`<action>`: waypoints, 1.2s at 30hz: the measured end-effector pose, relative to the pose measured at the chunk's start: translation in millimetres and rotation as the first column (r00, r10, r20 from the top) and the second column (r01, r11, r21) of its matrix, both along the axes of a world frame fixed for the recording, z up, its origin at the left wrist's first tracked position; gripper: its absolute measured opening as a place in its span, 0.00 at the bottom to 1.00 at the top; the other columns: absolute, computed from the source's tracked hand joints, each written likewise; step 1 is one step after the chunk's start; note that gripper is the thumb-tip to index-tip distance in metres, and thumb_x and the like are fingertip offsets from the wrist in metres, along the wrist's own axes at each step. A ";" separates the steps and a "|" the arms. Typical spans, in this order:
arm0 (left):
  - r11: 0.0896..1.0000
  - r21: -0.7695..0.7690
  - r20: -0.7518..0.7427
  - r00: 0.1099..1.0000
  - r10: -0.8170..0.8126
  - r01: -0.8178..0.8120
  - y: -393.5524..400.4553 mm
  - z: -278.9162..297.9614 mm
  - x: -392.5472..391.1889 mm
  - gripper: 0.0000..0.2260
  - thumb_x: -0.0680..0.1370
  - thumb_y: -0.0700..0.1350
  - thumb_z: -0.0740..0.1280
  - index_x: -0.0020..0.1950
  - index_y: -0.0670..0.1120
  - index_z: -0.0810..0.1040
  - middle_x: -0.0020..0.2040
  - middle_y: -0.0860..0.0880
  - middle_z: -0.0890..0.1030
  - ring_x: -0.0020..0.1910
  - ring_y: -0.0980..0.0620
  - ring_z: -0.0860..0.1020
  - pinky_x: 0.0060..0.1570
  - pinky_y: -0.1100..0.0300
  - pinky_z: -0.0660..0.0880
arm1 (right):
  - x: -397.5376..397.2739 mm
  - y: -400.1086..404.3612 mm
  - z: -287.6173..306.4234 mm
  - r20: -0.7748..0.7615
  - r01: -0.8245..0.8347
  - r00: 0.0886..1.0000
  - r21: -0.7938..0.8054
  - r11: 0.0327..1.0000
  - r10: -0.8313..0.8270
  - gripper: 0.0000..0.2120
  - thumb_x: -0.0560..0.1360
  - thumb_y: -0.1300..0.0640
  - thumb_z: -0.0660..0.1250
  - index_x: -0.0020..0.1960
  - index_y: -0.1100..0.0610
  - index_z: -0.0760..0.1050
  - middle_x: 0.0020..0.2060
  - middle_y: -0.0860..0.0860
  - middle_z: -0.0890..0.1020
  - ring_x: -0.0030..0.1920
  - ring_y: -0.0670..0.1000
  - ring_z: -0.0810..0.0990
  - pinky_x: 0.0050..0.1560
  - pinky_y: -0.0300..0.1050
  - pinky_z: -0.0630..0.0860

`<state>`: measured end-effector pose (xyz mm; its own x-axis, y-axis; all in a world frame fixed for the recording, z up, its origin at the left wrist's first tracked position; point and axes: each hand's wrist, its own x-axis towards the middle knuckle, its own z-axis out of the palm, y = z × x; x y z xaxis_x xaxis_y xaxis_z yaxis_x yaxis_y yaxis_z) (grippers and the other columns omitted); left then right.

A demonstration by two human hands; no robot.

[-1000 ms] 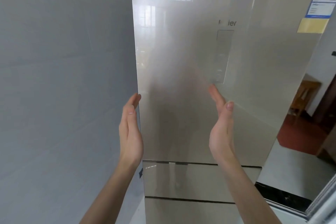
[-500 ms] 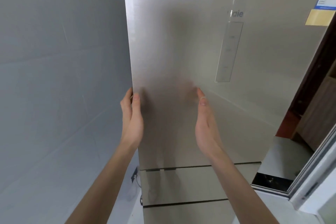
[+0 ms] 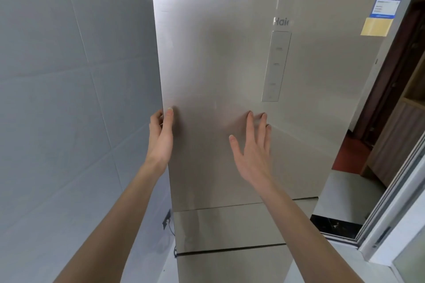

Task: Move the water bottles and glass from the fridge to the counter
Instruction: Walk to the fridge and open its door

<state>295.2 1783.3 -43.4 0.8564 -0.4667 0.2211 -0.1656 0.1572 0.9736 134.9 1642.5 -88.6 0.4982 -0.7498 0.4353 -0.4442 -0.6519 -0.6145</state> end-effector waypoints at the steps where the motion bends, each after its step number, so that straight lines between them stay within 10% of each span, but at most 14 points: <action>1: 1.000 0.003 0.011 1.000 0.008 -0.008 2.9 -3.7 -3.0 0.24 0.88 0.59 0.56 0.82 0.52 0.63 0.71 0.57 0.68 0.70 0.58 0.68 0.71 0.59 0.62 | -2.8 1.9 -1.2 0.005 -0.002 1.000 -0.005 1.000 0.002 0.38 0.88 0.38 0.56 0.88 0.41 0.36 0.87 0.46 0.31 0.89 0.58 0.37 0.86 0.60 0.47; 10: 0.994 -0.041 0.129 0.986 0.102 -0.097 42.7 -25.9 -75.4 0.18 0.90 0.55 0.54 0.79 0.52 0.65 0.73 0.56 0.67 0.66 0.65 0.70 0.69 0.65 0.62 | -44.3 32.7 -5.3 0.123 -0.074 0.990 0.051 0.996 0.067 0.37 0.88 0.39 0.57 0.88 0.41 0.39 0.88 0.47 0.36 0.89 0.55 0.40 0.86 0.55 0.43; 15: 0.988 -0.090 0.158 0.978 0.138 -0.124 78.0 -32.5 -120.9 0.21 0.90 0.54 0.52 0.80 0.50 0.71 0.74 0.53 0.75 0.75 0.54 0.74 0.79 0.49 0.67 | -75.3 55.6 -1.8 0.132 -0.134 0.984 0.073 0.988 0.123 0.37 0.88 0.38 0.56 0.89 0.45 0.40 0.89 0.50 0.40 0.89 0.56 0.43 0.86 0.53 0.44; 28: 0.991 -0.135 0.166 0.986 0.008 0.015 148.4 -22.6 -234.2 0.25 0.91 0.53 0.50 0.63 0.46 0.85 0.57 0.47 0.89 0.55 0.48 0.88 0.59 0.55 0.83 | -174.3 168.7 19.7 0.316 -0.273 0.905 -0.080 0.959 0.284 0.40 0.85 0.38 0.63 0.89 0.43 0.45 0.89 0.47 0.46 0.89 0.45 0.45 0.84 0.43 0.47; 31: 0.991 -0.123 0.236 0.972 -0.023 0.053 155.5 -19.2 -246.6 0.29 0.90 0.54 0.51 0.51 0.43 0.89 0.62 0.52 0.87 0.59 0.49 0.86 0.59 0.53 0.83 | -186.4 186.5 27.6 0.437 -0.170 0.880 -0.076 0.982 0.186 0.50 0.79 0.40 0.75 0.89 0.48 0.48 0.89 0.52 0.50 0.88 0.49 0.48 0.83 0.42 0.48; 36: 0.981 -0.167 0.278 0.959 -0.050 0.099 167.0 -20.6 -256.2 0.22 0.87 0.56 0.52 0.67 0.51 0.82 0.57 0.52 0.88 0.58 0.51 0.85 0.64 0.52 0.80 | -211.5 189.0 23.9 0.566 0.055 0.823 -0.169 0.984 0.052 0.46 0.80 0.49 0.76 0.88 0.59 0.52 0.87 0.56 0.60 0.87 0.54 0.58 0.85 0.36 0.51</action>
<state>39.0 1950.3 -64.0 0.7169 -0.4588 0.5250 -0.4006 0.3452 0.8487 -76.6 1831.5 -64.8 0.1225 -0.6383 0.7600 -0.0532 -0.7689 -0.6372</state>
